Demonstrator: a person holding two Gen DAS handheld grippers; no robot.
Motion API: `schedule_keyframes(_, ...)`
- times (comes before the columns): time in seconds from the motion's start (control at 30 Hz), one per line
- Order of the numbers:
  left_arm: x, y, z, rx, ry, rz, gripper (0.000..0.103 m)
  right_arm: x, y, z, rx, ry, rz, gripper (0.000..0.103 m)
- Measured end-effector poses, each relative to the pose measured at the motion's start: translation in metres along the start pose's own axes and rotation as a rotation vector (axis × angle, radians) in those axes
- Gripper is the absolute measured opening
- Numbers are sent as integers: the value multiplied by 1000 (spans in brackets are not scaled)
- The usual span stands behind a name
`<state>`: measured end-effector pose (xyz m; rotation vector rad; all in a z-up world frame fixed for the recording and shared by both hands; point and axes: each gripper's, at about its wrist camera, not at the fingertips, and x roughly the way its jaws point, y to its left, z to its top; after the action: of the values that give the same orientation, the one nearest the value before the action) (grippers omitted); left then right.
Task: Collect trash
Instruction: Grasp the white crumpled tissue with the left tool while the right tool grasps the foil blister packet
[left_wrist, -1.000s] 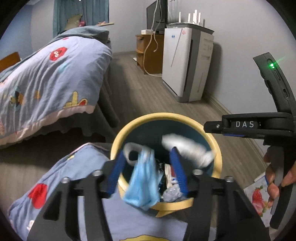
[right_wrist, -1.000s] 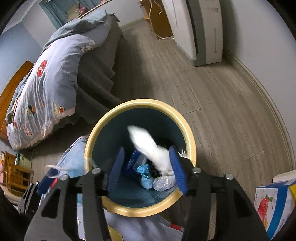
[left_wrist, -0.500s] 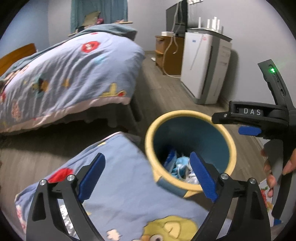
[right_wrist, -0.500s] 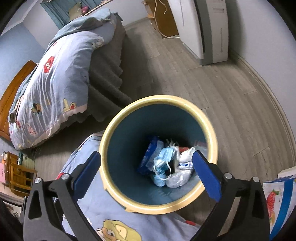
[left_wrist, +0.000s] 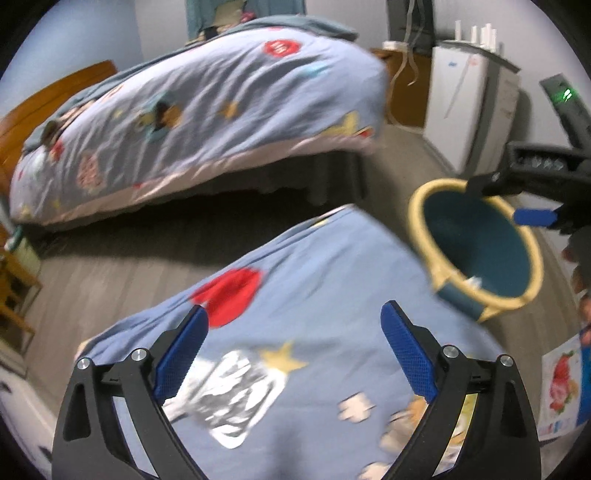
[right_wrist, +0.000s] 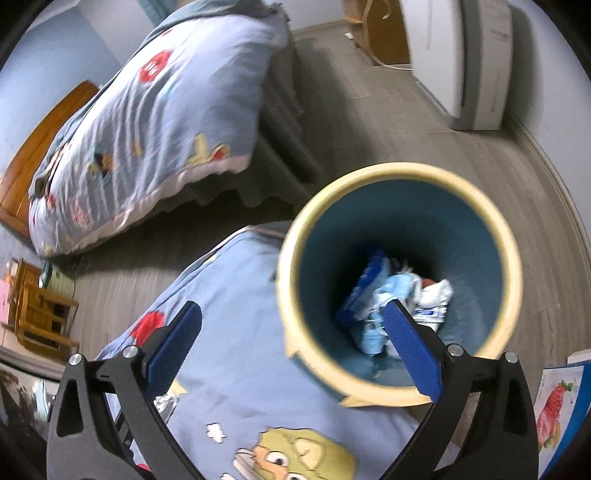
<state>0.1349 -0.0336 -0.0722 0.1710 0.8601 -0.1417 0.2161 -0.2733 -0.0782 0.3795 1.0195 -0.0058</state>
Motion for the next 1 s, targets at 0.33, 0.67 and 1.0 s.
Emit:
schedule_keyframes(0.33, 3, 94, -41, -106, 75, 107, 94, 43, 83, -32, -120, 89, 11, 97)
schedule_keyframes(0.67, 1, 154, -70, -207, 117, 148, 94, 81, 134, -76, -132, 217, 45, 97)
schedule_keyframes(1.0, -2, 168, -83, -207, 128, 147, 94, 105, 169, -115, -83, 298, 80, 97)
